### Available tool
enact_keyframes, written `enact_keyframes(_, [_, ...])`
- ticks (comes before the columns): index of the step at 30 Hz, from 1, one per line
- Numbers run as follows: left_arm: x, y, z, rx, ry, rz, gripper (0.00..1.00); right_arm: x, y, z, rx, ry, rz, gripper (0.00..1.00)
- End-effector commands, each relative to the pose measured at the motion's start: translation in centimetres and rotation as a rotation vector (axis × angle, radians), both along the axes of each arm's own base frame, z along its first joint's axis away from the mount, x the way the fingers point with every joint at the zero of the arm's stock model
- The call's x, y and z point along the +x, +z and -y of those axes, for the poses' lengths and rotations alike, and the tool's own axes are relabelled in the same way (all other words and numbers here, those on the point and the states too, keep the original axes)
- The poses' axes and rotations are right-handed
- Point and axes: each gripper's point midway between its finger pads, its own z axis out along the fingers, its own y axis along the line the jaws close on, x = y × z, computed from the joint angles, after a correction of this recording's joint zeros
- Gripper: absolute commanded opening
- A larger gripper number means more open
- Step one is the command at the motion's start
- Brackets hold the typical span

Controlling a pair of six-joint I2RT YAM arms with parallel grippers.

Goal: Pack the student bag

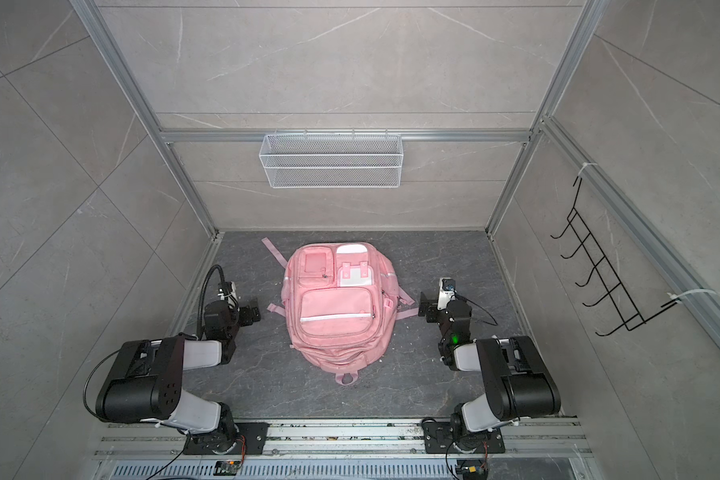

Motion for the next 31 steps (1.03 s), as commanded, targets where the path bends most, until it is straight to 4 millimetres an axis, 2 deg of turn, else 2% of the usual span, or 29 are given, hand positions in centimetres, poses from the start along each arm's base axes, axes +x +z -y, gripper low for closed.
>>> enact_keyframes(1, [0.8,1.9,0.1,0.011,-0.016,0.074,1.00,0.4,-0.1,0.7,0.013,-0.036,-0.016,1.00])
enact_keyframes(6, [0.8,1.9,0.2,0.012,-0.017,0.074,1.00,-1.4,0.7,0.3,0.009,-0.008,0.067,1.00])
enact_keyframes(9, [0.8,1.8,0.2,0.010,-0.016,0.073,1.00,0.6,-0.2,0.4,0.022,-0.019,-0.023,1.00])
enact_keyframes(31, [0.9,1.9,0.2,0.011,-0.016,0.075,1.00,0.4,-0.2,0.8,0.012,-0.034,-0.020,1.00])
